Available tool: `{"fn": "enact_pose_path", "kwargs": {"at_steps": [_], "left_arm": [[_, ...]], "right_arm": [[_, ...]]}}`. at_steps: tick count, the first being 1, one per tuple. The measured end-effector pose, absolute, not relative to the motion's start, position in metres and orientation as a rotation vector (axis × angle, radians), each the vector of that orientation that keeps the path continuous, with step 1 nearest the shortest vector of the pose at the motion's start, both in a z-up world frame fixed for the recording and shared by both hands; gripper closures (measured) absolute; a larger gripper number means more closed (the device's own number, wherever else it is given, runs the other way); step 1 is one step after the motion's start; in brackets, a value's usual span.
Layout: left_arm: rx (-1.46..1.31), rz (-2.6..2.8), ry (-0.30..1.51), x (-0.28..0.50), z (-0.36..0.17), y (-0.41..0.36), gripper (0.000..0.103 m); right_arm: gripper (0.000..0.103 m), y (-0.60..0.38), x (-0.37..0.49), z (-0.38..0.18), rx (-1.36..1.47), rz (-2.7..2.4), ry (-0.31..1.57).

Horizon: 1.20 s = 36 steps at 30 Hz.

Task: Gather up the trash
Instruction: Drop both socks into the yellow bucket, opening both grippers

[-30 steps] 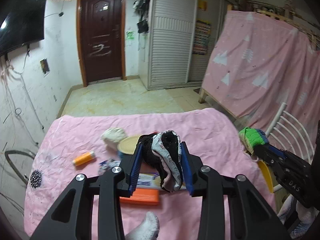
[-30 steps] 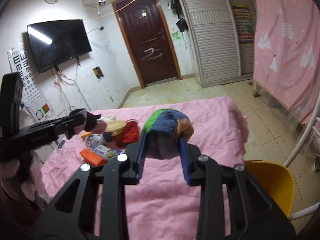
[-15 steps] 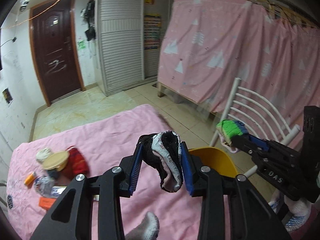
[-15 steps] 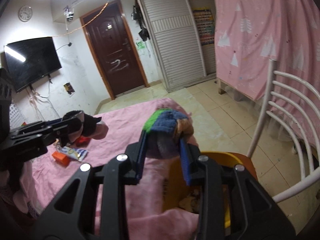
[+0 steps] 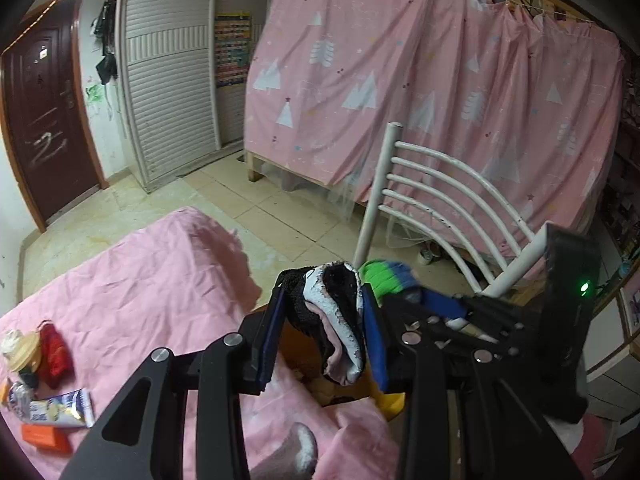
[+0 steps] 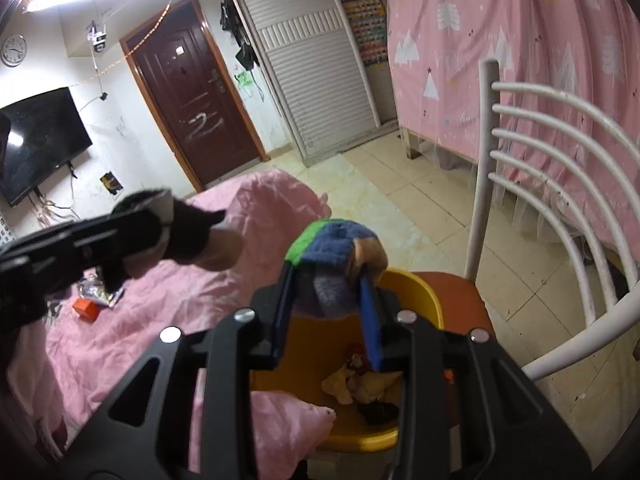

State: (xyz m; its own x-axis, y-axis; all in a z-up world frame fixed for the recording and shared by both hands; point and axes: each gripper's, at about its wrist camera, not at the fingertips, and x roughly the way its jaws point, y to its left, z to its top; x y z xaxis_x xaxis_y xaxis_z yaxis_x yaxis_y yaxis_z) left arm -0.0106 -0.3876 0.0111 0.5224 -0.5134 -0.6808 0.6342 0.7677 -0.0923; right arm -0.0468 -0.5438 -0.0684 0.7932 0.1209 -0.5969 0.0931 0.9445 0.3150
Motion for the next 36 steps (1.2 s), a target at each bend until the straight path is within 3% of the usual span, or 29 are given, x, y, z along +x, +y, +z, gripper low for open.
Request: {"fn": "enact_pose_path", "kwargs": {"at_steps": [4, 6, 8, 15, 19, 27, 31, 36], "left_arm": [[0.181, -0.723, 0.771, -0.007, 0.003, -0.396, 0.071], [0.194, -0.723, 0.770, -0.008, 0.001, -0.399, 0.061], [0.209, -0.713, 0.752, -0.009, 0.001, -0.399, 0.048], [0.200, -0.692, 0.741, -0.008, 0.005, -0.385, 0.047], [0.173, -0.670, 0.726, -0.008, 0.014, -0.368, 0.047], [0.121, -0.605, 0.670, -0.010, 0.035, -0.315, 0.047], [0.091, -0.557, 0.643, -0.010, 0.045, -0.282, 0.045], [0.055, -0.475, 0.620, -0.008, 0.052, -0.234, 0.041]], "right_arm": [[0.073, -0.544, -0.042, -0.078, 0.348, 0.020, 0.685], [0.071, -0.545, -0.041, -0.081, 0.351, 0.018, 0.692], [0.060, -0.548, -0.040, -0.083, 0.357, 0.013, 0.697], [0.055, -0.547, -0.038, -0.084, 0.360, 0.012, 0.699], [0.040, -0.538, -0.035, -0.076, 0.356, 0.019, 0.690], [0.040, -0.493, -0.024, -0.046, 0.288, 0.075, 0.662], [0.031, -0.464, -0.019, -0.034, 0.249, 0.109, 0.653], [0.026, -0.428, -0.010, -0.025, 0.208, 0.156, 0.657]]}}
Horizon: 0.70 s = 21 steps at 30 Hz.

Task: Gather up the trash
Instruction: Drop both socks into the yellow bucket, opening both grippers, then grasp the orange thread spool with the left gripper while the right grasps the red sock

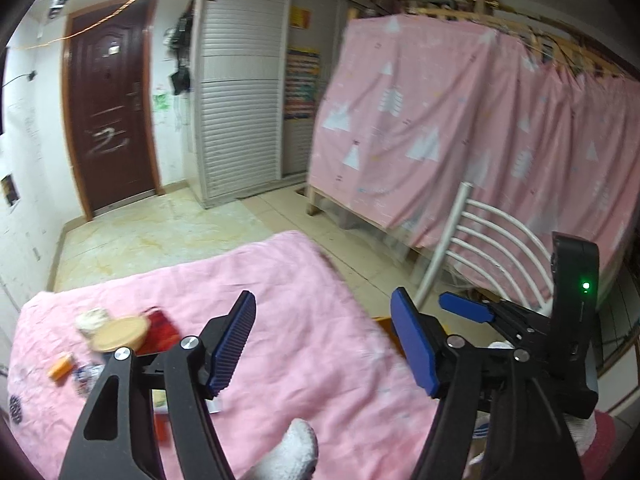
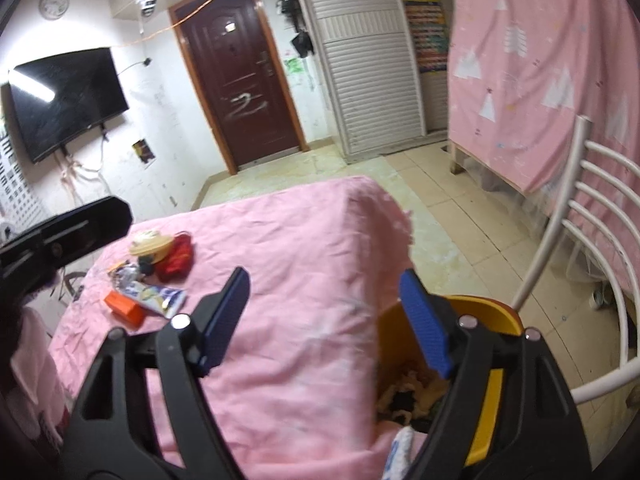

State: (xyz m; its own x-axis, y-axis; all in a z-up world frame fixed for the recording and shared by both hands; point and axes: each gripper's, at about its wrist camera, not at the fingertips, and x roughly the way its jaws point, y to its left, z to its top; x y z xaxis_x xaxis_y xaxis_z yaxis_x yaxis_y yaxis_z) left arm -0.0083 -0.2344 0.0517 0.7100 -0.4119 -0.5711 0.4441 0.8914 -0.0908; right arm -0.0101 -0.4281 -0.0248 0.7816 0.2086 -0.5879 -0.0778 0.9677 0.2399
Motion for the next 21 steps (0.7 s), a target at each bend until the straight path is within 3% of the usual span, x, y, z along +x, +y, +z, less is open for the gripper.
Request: {"fn": "enact_pose_path", "kwargs": {"at_steps": [21], "left_arm": [[-0.082, -0.238, 0.668, 0.017, 0.032, -0.077, 0.036]], "right_arm": [[0.016, -0.282, 0.033, -0.031, 0.053, 0.334, 0.747]]}}
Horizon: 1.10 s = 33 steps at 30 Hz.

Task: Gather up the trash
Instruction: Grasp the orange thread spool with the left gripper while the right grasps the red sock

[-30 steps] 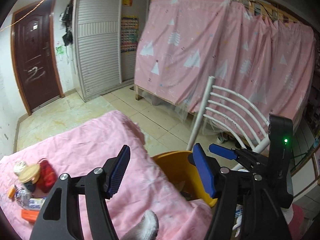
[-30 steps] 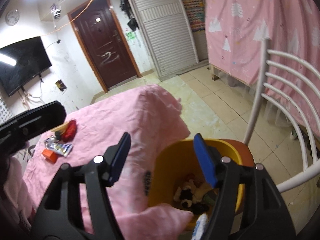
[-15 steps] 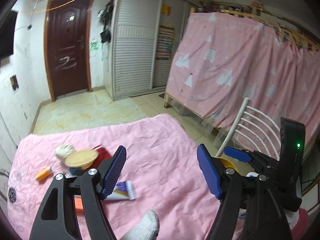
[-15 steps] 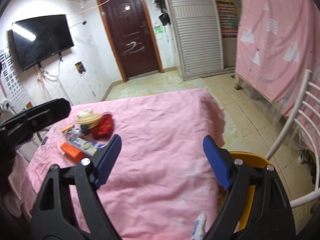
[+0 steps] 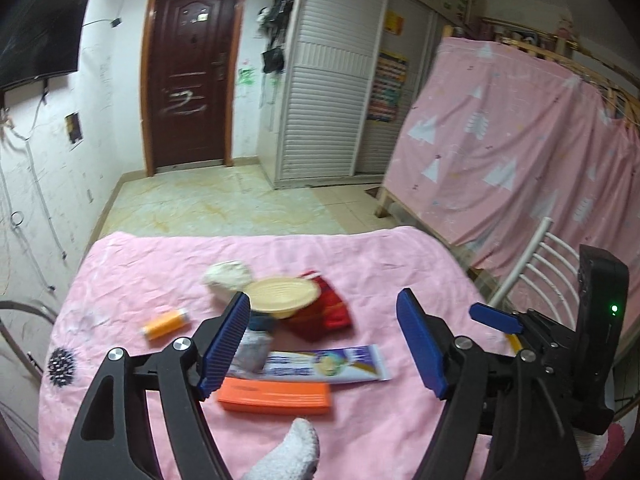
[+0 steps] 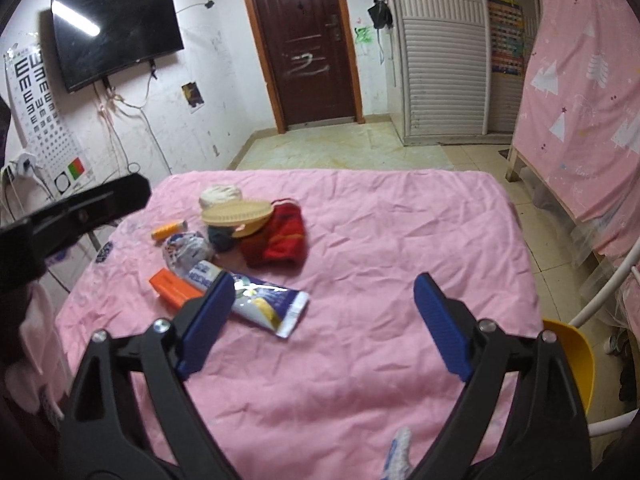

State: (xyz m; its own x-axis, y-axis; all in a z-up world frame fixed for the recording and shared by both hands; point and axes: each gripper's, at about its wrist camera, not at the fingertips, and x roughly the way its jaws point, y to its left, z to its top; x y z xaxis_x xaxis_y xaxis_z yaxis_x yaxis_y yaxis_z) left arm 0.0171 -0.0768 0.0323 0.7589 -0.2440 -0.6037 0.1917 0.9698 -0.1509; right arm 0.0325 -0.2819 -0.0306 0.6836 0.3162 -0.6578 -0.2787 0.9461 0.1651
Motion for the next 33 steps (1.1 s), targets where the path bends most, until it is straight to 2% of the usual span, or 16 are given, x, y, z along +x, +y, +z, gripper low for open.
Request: {"fn": "enact_pose_path", "kwargs": {"at_steps": [11, 30, 33], "left_arm": [[-0.074, -0.123, 0.735, 0.053, 0.011, -0.014, 0.029], [0.157, -0.212, 0.916, 0.114, -0.045, 0.032, 0.029], [0.195, -0.232, 0.929, 0.117, -0.053, 0.030, 0.044]], "right_arm": [[0.016, -0.241, 0.048, -0.051, -0.008, 0.408, 0.811], [0.016, -0.208, 0.107, -0.065, -0.121, 0.433, 0.870], [0.016, -0.205, 0.117, -0.071, -0.120, 0.433, 0.891]]}}
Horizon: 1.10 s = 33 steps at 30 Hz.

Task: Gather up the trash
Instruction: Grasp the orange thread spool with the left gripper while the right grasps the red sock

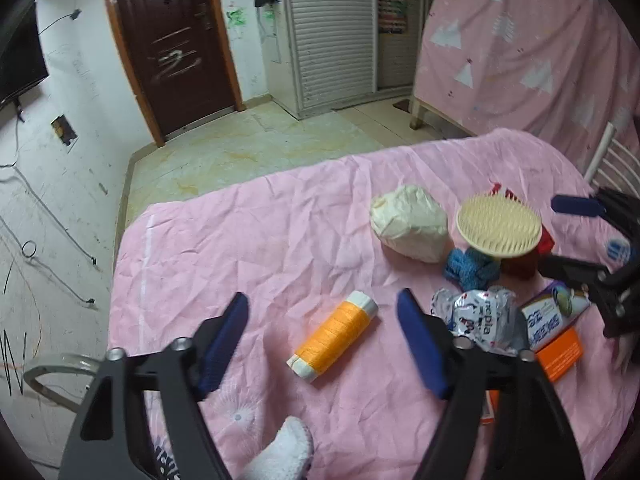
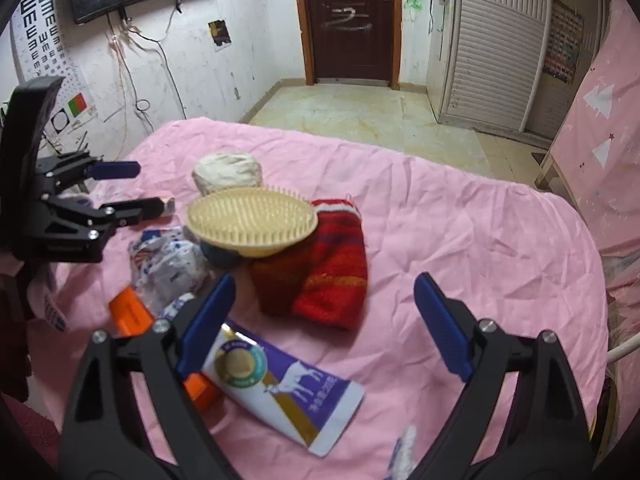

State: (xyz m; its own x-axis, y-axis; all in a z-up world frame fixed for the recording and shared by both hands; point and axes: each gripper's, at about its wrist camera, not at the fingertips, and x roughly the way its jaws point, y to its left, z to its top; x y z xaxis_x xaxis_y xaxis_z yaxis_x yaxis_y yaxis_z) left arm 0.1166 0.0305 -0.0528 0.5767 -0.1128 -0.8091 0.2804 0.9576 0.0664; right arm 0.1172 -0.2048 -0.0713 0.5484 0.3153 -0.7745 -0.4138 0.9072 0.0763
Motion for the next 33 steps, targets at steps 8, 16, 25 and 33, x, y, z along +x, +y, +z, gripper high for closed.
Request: {"fn": "enact_pose_path", "kwargs": {"at_steps": [8, 16, 25, 33], "left_arm": [[0.269, -0.273, 0.941, 0.113, -0.069, 0.022, 0.076], [0.304, -0.266, 0.919, 0.102, -0.070, 0.013, 0.095], [0.256, -0.228, 0.910, 0.084, -0.056, 0.022, 0.096], [0.247, -0.214, 0.859, 0.059, -0.028, 0.017, 0.096]], "right_arm": [[0.016, -0.199, 0.135, -0.080, -0.115, 0.430, 0.929], [0.027, -0.193, 0.138, -0.086, -0.123, 0.435, 0.957], [0.078, -0.195, 0.127, -0.077, -0.098, 0.483, 0.936], [0.078, -0.214, 0.102, -0.055, -0.089, 0.446, 0.870]]}}
